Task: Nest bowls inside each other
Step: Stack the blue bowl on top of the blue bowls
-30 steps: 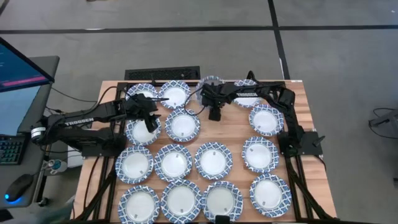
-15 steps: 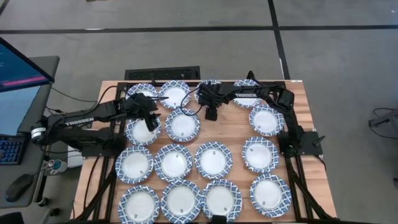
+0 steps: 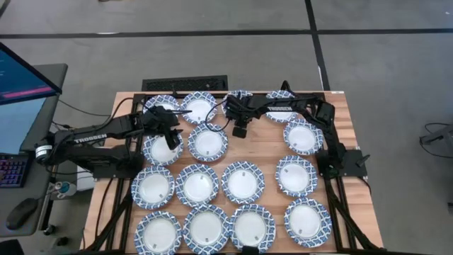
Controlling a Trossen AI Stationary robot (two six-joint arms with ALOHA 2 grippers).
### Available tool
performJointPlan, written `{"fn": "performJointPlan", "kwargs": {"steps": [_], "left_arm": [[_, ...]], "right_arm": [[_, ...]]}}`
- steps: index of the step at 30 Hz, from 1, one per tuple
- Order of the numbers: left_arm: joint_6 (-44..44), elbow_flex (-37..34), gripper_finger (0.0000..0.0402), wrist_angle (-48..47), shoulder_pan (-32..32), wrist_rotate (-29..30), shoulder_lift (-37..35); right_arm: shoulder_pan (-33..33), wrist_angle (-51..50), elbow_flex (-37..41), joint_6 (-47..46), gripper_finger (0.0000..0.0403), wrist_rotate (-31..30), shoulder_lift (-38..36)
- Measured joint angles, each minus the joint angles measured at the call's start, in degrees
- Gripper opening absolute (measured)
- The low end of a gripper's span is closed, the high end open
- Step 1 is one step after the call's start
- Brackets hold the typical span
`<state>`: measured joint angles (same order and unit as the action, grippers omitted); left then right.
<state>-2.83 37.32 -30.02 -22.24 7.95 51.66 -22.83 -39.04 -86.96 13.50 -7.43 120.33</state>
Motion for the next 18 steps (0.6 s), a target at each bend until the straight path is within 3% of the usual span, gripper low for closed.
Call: {"fn": "performJointPlan", "kwargs": {"steps": [13, 18], "left_arm": [[0.02, 0.0, 0.0147, 0.05, 0.0, 0.07, 0.0], [0.02, 0.0, 0.0147, 2.06, 0.0, -0.2, -0.02]], "right_arm": [[2.87, -0.01, 0.0, 0.75, 0.0011, -3.99, -0.11], [5.07, -3.13, -3.58, 1.53, 0.0009, -4.71, -0.68]]}}
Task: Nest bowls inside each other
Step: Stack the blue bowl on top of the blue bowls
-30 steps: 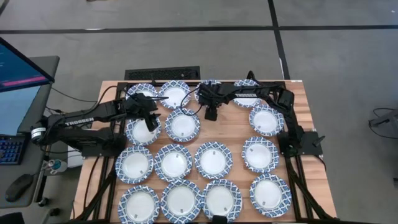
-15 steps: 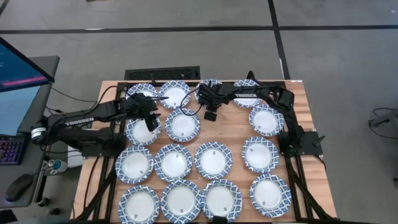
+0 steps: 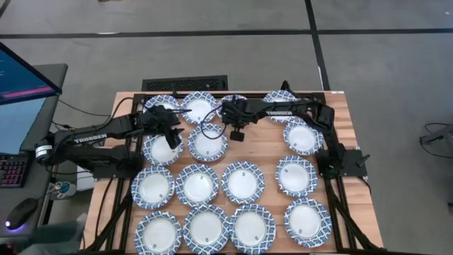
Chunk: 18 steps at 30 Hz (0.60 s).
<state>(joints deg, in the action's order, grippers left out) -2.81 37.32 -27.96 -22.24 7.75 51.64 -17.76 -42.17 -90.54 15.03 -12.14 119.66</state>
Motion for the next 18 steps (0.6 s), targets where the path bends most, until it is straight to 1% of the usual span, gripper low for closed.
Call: {"fn": "performJointPlan", "kwargs": {"steps": [4, 7, 11, 16, 18], "left_arm": [[-0.82, 0.0, 0.0147, 1.84, 0.12, -1.78, 0.0], [-1.23, 0.0, 0.0147, 1.98, 0.74, -1.77, 0.0], [-1.62, 0.0, 0.0147, 1.55, 1.68, -0.92, 0.0], [-2.31, 0.0, 0.0147, -0.08, 2.49, 1.92, -0.75], [-2.34, 0.0, 0.0147, -0.52, 2.78, 2.14, -1.61]], "right_arm": [[1.07, -3.22, -5.51, 0.43, 0.0007, -2.48, -0.01], [2.08, -6.02, -9.89, 1.51, 0.0006, -4.41, -0.02], [4.27, -8.99, -13.66, 1.74, 0.0009, -2.78, -0.2], [8.78, -11.58, -14.79, 2.03, 0.0007, -1.14, -0.2], [10.82, -12.31, -15.16, 2.95, 0.0007, -0.43, -0.2]]}}
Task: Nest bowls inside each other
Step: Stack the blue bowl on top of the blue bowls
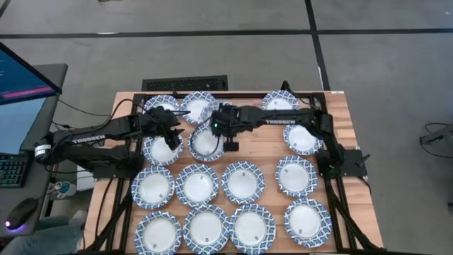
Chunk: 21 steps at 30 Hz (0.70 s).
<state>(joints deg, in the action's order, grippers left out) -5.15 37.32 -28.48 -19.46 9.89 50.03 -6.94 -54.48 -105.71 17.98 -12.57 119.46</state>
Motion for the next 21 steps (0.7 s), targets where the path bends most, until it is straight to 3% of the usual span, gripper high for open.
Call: {"fn": "performJointPlan", "kwargs": {"steps": [8, 12, 21], "left_arm": [[-0.02, 0.0, 0.0147, -2.81, 3.55, 0.53, -7.81], [-0.68, 0.0, 0.0147, -5.29, 5.04, 0.81, -11.68], [-4.88, 0.0, 0.0147, -7.8, 9.39, 6.3, -13.37]], "right_arm": [[6.9, 0.57, -2.16, -0.75, 0.0007, 2.49, 0.07], [9.02, 2.12, -3.02, -0.87, 0.001, 7.62, 0.07], [9.36, 5.81, -3.02, 1.84, 0.0009, 10.59, 4.12]]}}
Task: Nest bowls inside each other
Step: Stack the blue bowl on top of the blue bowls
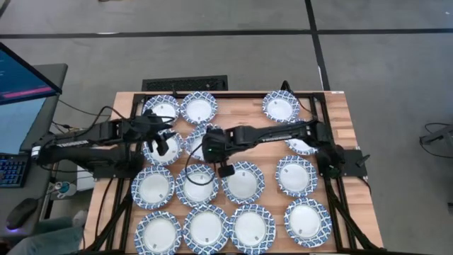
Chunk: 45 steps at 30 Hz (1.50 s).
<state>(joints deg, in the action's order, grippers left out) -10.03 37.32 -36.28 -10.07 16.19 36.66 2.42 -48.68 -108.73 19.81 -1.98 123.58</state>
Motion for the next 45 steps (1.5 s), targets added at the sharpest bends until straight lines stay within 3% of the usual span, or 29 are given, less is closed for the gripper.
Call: {"fn": "performJointPlan", "kwargs": {"steps": [8, 19, 34, 38, 41, 45], "left_arm": [[-2.51, 0.0, 0.0147, -0.03, 3.2, 4.27, 0.49], [-2.7, 0.0, 0.0147, -0.04, 4.53, 5.7, 1.6], [-2.27, 0.0, 0.0147, -0.23, 4.53, 5.67, 1.58], [-2.33, 0.0, 0.0147, -0.23, 4.53, 5.67, 1.58], [-2.59, 0.0, 0.0147, -0.23, 4.53, 5.65, 1.58], [-2.92, 0.0, 0.0147, -0.19, 4.53, 5.65, 1.58]], "right_arm": [[-0.27, -0.58, -0.03, -0.39, 0.002, -3.37, 4.81], [-0.33, -0.04, -0.07, -4.73, 0.0034, -9.35, 4.71], [-0.05, -0.04, -0.07, -6.46, 0.013, -8.49, 4.64], [-0.15, -0.32, -0.07, -9.22, 0.0162, -11.84, 4.61], [-0.24, -0.45, -0.09, -11.12, 0.0172, -14.8, 4.53], [-0.34, -0.81, -1.41, -11.92, 0.0168, -14.31, 3.18]]}}
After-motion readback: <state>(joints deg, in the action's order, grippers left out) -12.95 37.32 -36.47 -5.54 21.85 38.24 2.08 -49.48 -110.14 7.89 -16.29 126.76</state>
